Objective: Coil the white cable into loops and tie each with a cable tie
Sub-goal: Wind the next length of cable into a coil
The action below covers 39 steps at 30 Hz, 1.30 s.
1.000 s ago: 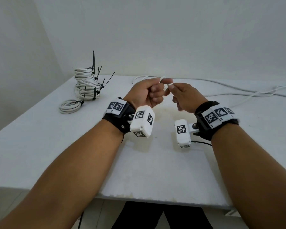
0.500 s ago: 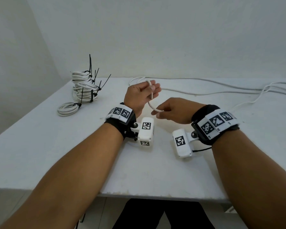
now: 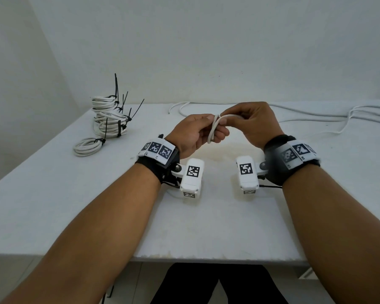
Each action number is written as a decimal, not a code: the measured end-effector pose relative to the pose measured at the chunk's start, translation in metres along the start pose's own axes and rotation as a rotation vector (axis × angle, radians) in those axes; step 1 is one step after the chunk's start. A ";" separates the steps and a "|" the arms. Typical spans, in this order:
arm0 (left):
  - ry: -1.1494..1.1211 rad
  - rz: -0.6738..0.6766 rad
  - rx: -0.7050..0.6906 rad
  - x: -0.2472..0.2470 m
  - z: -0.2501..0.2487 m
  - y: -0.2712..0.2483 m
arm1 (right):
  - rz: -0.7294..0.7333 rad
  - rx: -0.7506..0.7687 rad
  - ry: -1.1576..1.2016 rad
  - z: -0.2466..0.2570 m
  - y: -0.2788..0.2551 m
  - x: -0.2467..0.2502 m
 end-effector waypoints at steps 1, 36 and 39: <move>-0.031 0.012 0.002 0.000 -0.002 -0.001 | -0.009 -0.006 0.008 0.000 0.000 0.000; 0.353 -0.128 0.025 0.020 0.003 0.005 | 0.205 -0.031 -0.402 0.013 -0.002 -0.018; 0.418 -0.036 0.021 0.009 0.000 0.002 | 0.110 -0.014 -0.380 0.010 0.000 -0.007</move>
Point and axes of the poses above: each hand's wrist, its own y-axis towards the middle knuckle, its own x-axis out of the back of the hand, z = x × y, the point moved 5 cm from there along y, towards the middle knuckle, and after that the axes turned 7 degrees about y, right-handed, at the moved point
